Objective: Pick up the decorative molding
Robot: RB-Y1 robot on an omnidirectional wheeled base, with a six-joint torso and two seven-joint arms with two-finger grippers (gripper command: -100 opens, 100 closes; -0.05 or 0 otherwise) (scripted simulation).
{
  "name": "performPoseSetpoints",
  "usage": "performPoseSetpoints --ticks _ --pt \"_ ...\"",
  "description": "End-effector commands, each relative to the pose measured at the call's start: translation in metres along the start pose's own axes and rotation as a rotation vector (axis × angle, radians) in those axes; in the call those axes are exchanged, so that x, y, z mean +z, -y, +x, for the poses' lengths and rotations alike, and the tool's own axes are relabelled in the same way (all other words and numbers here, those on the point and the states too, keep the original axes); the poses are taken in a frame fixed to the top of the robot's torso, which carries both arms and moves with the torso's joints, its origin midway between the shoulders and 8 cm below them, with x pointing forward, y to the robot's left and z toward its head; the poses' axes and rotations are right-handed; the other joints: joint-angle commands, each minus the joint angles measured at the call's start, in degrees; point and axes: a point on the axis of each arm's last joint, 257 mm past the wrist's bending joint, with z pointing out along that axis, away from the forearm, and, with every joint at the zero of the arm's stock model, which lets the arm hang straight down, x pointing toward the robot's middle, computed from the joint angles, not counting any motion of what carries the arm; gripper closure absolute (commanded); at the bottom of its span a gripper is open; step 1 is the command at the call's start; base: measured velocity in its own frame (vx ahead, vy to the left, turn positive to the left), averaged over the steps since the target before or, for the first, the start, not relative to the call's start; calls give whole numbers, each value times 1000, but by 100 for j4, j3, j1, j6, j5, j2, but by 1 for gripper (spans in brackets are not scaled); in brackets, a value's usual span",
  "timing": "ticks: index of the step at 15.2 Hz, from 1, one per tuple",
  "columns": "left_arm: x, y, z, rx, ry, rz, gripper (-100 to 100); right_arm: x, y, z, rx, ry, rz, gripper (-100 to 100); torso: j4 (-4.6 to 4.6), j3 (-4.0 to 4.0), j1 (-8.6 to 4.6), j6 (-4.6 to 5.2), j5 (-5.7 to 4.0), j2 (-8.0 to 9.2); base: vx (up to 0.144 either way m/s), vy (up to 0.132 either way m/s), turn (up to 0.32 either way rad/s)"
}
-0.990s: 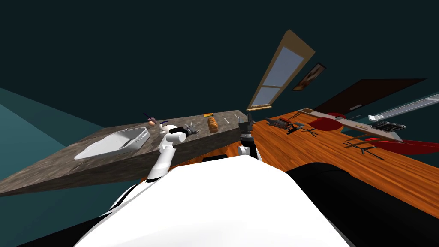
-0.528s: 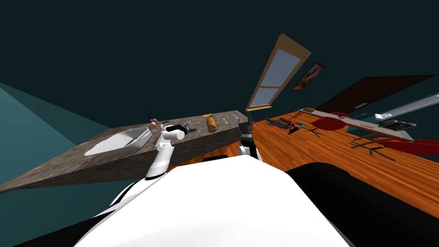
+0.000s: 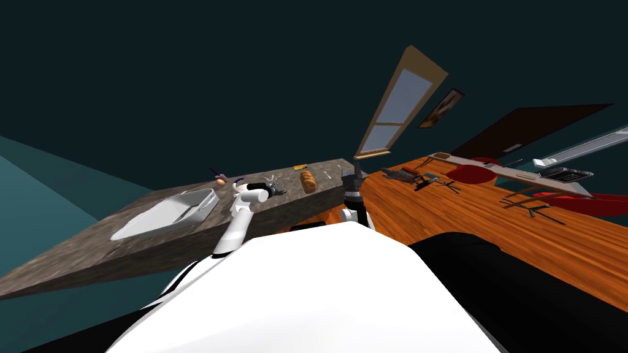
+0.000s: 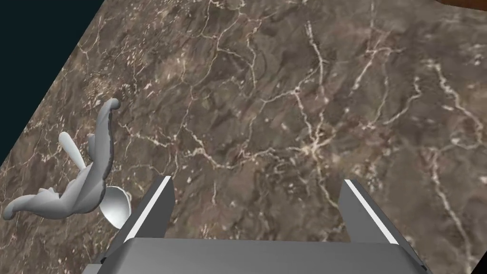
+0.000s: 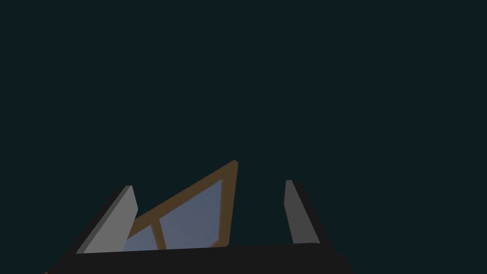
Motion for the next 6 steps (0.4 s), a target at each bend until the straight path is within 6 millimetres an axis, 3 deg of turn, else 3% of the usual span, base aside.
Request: performPoseSetpoints --ticks 1,2,3,5,6 --pt "4 -21 -16 14 34 -54 -100 0 0 0 0 0 0 0 0 0 0 0 0 0 108 161 -53" --pt "2 -8 -7 5 15 -24 -100 0 0 0 0 0 0 0 0 0 0 -1 0 -1 68 97 -25" --pt "7 -6 -11 18 18 -14 -100 0 0 0 0 0 0 0 1 3 -16 0 -2 6 30 3 -28" --pt "5 -7 -11 14 20 -20 -100 0 0 0 0 0 0 0 5 13 -73 2 -14 24 20 -47 -18" --pt "6 -7 -11 16 19 -17 100 0 0 0 1 0 0 0 7 17 -81 2 -18 30 7 -10 3"
